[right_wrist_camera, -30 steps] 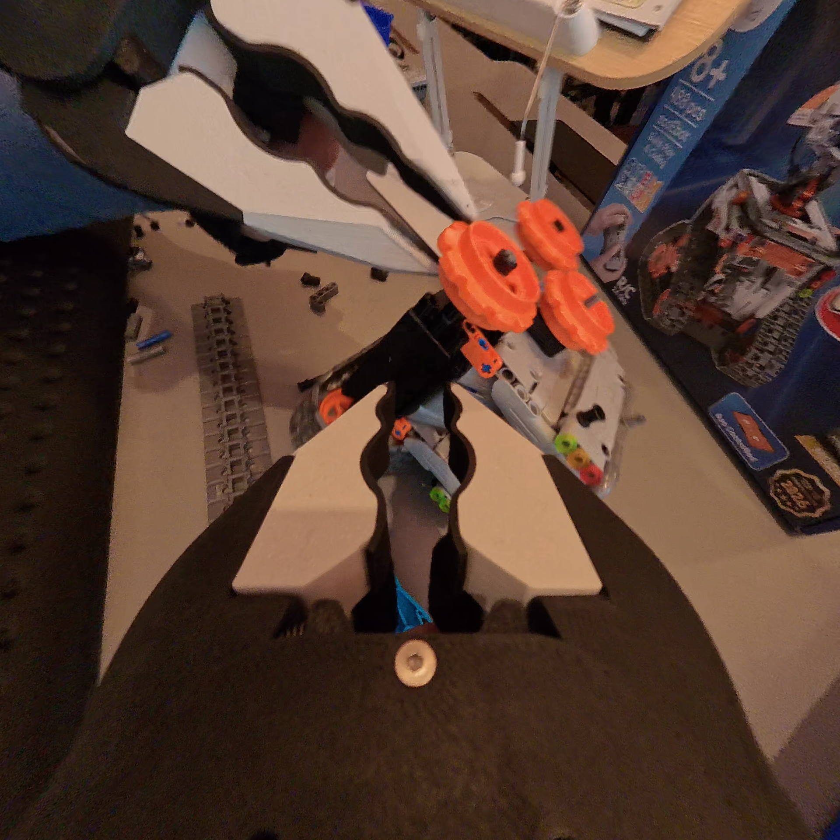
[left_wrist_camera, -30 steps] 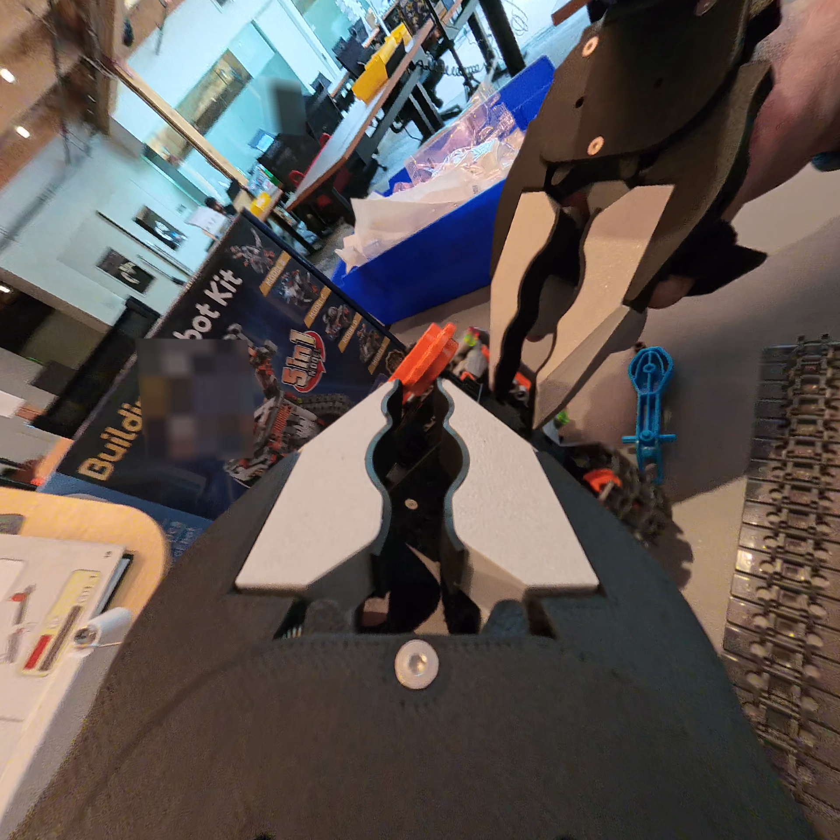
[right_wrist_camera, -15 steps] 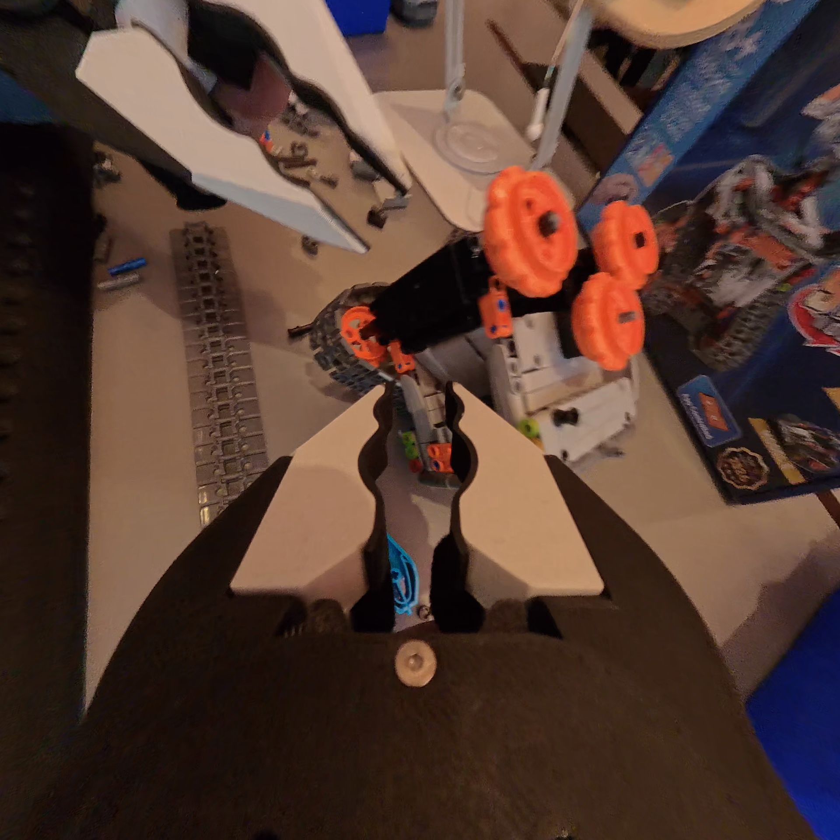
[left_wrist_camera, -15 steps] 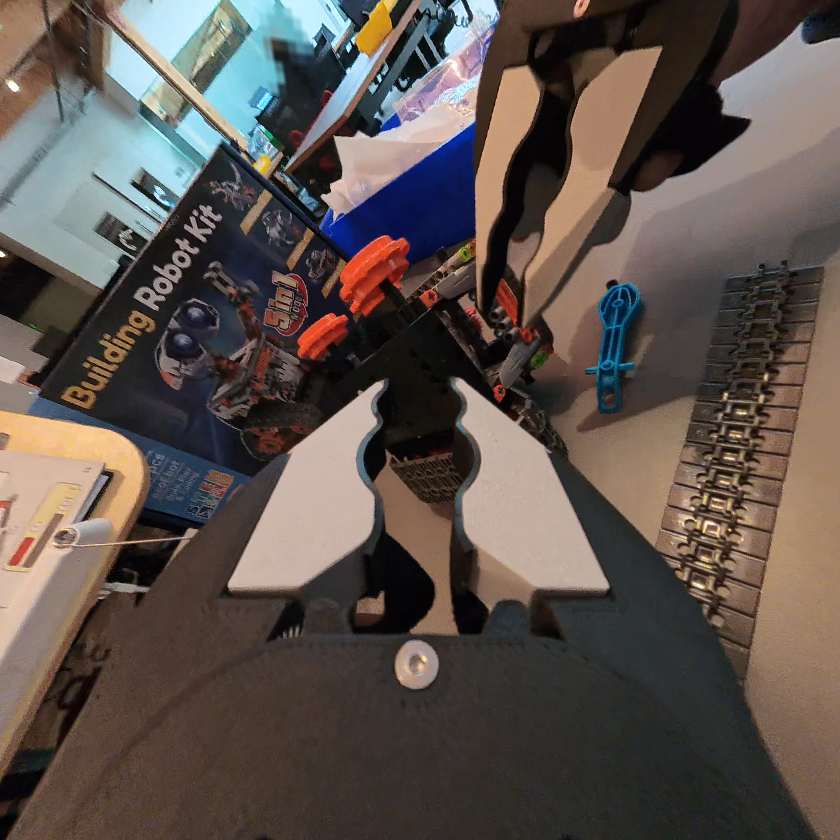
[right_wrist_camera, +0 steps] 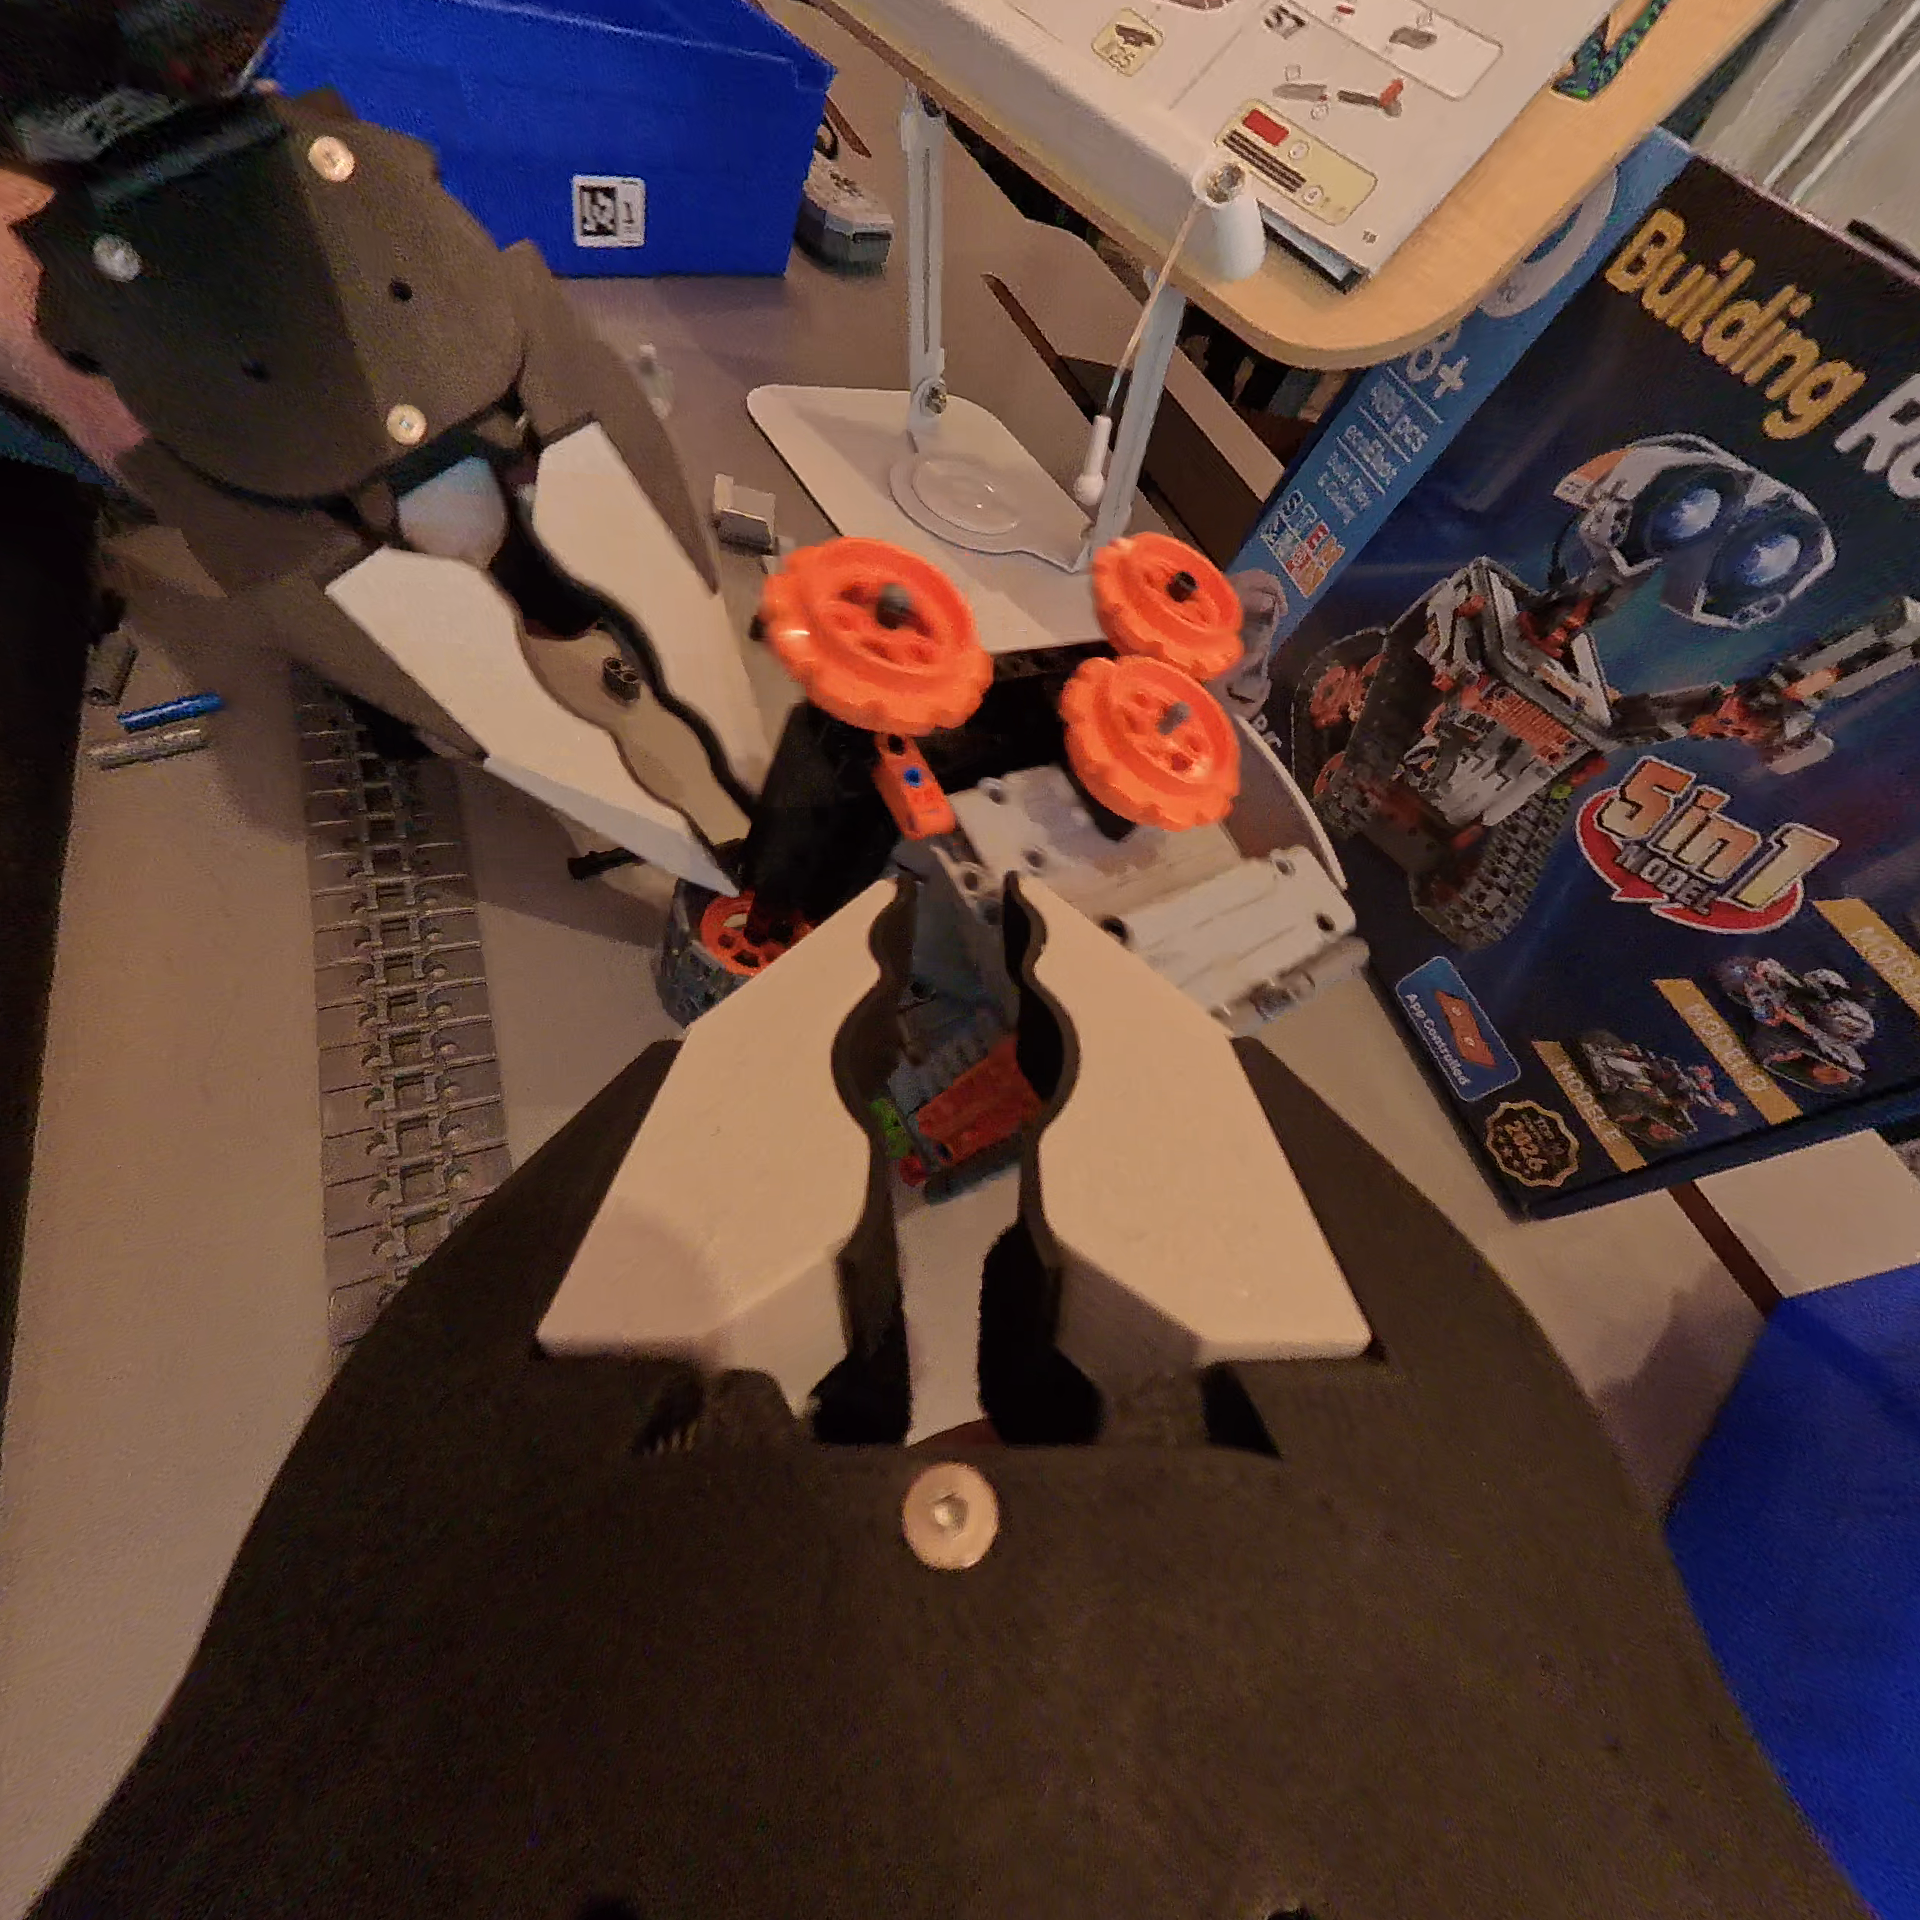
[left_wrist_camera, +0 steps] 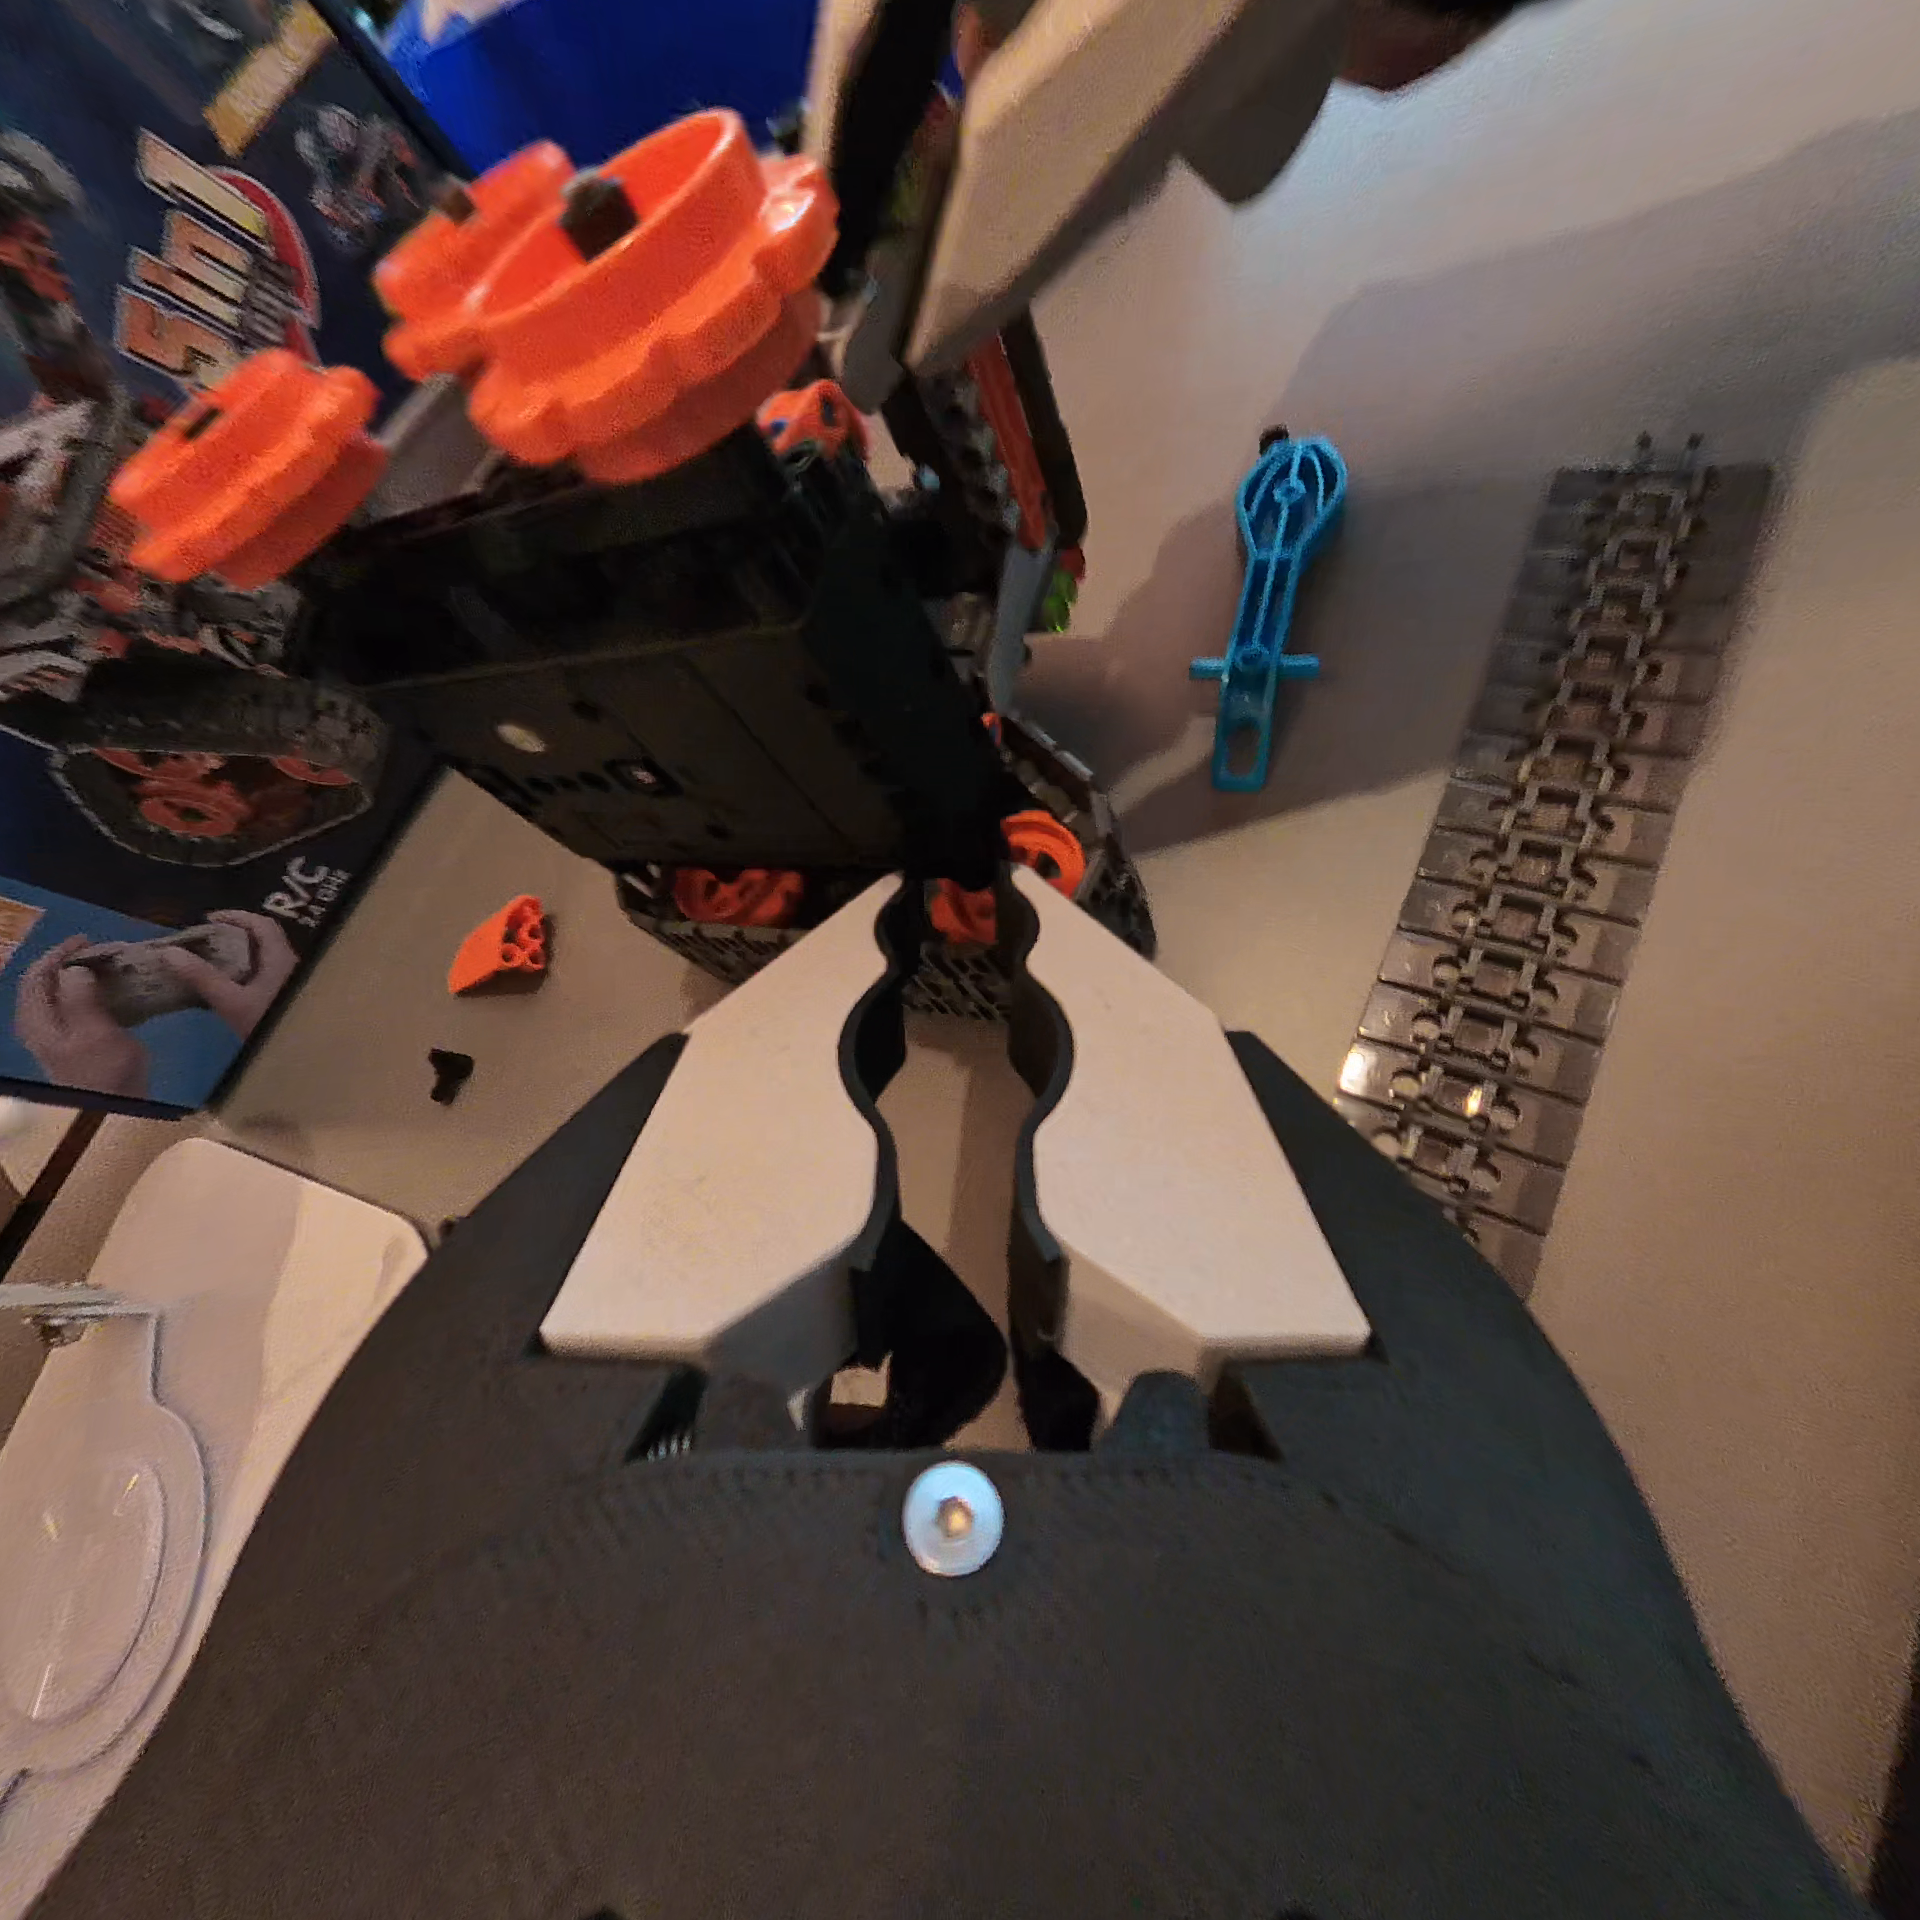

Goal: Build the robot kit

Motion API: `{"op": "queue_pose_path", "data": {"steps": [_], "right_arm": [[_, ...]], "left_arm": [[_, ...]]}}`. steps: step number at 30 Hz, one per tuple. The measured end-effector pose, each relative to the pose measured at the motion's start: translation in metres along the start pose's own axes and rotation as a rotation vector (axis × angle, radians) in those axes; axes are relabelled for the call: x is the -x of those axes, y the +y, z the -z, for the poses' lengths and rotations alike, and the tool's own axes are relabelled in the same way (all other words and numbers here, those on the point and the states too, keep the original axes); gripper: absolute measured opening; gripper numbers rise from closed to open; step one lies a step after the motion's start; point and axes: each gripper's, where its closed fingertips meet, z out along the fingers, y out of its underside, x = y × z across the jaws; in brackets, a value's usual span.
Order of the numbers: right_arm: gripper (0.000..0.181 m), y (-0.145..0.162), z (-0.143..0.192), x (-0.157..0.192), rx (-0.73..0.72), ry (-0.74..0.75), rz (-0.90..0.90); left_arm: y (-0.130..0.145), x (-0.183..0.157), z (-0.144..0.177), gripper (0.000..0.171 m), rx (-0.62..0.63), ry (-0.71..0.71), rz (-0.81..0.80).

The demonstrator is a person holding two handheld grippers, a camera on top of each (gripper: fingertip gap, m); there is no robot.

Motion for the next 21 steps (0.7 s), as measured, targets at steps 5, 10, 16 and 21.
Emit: {"op": "queue_pose_path", "data": {"steps": [5,10,16,21], "right_arm": [[0.023,0.002,0.002,0.004,0.018,-0.014,0.013],[0.024,-0.017,0.02,-0.003,-0.081,0.0,-0.013],[0.028,-0.046,0.012,0.015,-0.188,-0.114,-0.067],[0.004,-0.056,0.003,0.014,-0.175,-0.158,-0.077]], "left_arm": [[0.005,0.001,-0.004,0.017,0.023,-0.004,-0.03],[-0.01,0.017,0.021,0.03,-0.07,-0.019,-0.019],[-0.074,0.035,0.059,0.035,-0.371,0.003,0.051],[-0.082,0.036,0.052,0.029,-0.373,0.066,0.032]]}}
